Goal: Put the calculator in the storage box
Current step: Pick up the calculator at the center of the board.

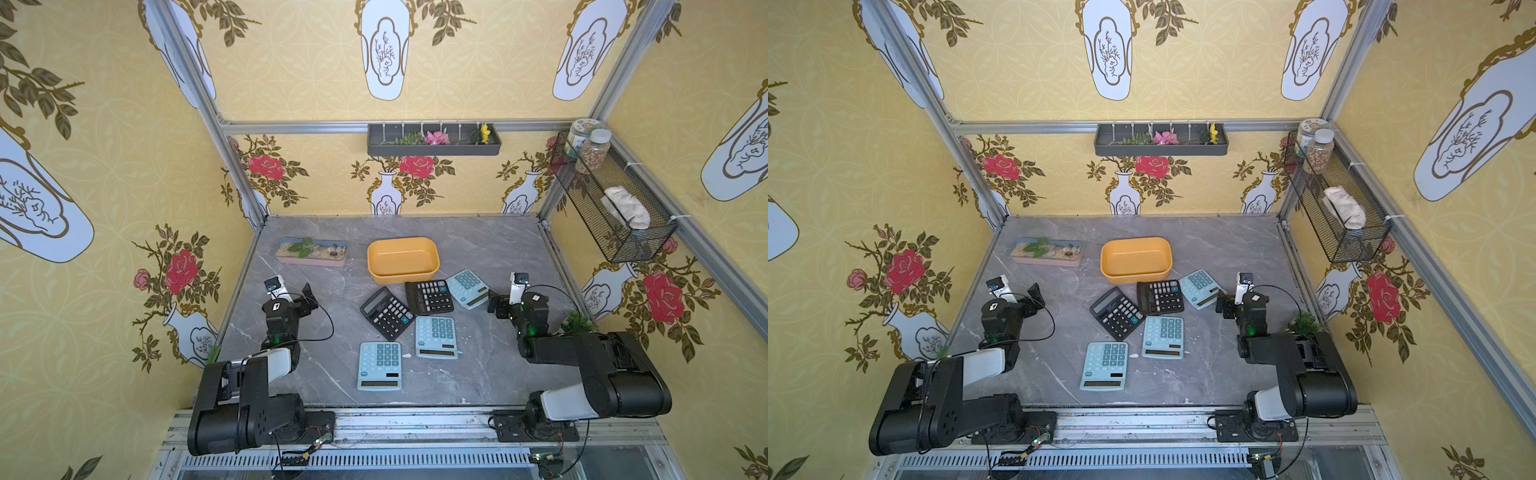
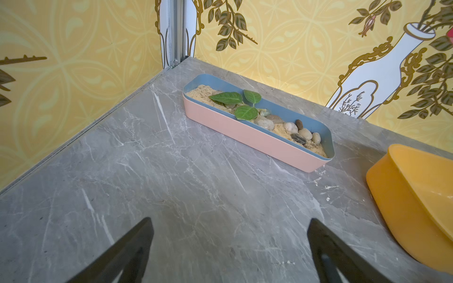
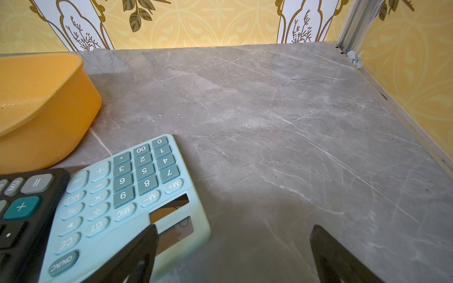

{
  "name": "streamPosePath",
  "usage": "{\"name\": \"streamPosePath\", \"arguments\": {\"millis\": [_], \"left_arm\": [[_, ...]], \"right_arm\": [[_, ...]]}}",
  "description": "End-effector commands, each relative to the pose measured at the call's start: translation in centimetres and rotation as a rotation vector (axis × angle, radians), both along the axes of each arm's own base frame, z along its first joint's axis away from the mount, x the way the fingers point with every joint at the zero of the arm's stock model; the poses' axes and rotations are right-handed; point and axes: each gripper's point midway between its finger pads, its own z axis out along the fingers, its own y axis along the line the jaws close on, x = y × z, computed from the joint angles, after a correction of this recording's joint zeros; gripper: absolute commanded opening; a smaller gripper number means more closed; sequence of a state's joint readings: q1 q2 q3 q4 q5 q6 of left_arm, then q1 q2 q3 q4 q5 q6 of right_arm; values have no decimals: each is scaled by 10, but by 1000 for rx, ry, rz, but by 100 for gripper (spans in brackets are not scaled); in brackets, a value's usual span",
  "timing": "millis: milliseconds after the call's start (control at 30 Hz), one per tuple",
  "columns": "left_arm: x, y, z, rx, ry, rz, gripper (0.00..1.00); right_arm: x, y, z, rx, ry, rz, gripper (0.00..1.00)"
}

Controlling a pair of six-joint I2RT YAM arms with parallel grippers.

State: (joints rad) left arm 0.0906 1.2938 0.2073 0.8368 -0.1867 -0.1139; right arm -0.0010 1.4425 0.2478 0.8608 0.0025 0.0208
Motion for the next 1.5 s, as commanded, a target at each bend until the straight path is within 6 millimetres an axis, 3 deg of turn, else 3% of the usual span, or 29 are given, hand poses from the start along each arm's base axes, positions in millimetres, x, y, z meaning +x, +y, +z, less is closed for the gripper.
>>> {"name": "streamPosePath", "arguments": {"millis": [0,1467], "left_arm": [[1,-1,3,1,-12,-7,100],[1,-2,2,19,-9,5,100]], "right_arm": [[3,1,7,-7,-27,7,97],[3,0,6,6,-23,13,97]]}}
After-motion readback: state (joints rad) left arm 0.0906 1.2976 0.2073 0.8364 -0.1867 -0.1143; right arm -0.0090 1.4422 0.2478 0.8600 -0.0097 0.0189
